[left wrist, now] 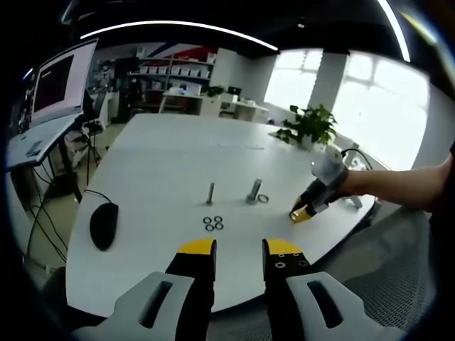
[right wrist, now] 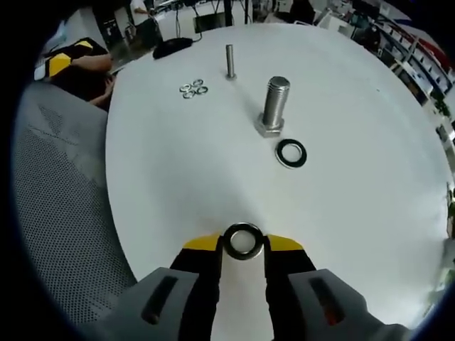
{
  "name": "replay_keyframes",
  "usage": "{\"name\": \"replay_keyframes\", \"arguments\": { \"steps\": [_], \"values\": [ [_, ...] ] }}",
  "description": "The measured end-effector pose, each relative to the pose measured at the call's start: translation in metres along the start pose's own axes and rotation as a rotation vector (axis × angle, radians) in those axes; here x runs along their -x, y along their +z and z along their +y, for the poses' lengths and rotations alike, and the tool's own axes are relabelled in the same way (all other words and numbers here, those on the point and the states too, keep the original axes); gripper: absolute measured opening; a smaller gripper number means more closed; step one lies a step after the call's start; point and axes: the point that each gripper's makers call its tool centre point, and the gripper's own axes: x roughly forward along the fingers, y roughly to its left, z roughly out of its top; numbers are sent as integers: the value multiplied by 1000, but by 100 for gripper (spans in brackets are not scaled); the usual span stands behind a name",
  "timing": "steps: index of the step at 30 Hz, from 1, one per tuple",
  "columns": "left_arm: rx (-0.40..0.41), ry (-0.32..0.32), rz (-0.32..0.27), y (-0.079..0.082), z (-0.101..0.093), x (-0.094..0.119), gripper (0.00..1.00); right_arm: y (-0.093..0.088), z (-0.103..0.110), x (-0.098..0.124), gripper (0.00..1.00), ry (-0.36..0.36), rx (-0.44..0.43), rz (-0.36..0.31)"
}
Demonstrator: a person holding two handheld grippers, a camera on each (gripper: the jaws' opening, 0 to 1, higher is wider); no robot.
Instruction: Place the washer onto the threaded stud by aligning its center hole with the stud, sliding it down to the base, and recovering from edge contact or off-axis alignment until the washer reaches the visible bottom stop.
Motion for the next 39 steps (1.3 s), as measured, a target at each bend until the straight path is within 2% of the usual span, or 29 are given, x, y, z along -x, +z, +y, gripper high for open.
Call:
{"name": "replay_keyframes", "arguments": {
  "steps": [6,12,18,27,36,39],
  "values": [
    [-2,-2,4,-1,0,0,24,0,-2,-1,25,-8,-3,-4],
    [0,0,5,-1,0,0,24,11,-3,0,25,-13,-29,-50],
    [-2,-1,9,-2,0,0,24,11,-3,-1,25,-20,-18,-51],
    [1,2,9,-2,0,0,24,22,-4,0,25,-25,-22,-98],
    [1,2,10,-2,0,0,24,25,-5,0,25,-30,-25,-112],
    [1,1,10,-2,0,0,24,21,-6,-7,25,-38,-20,-99]
  ]
}}
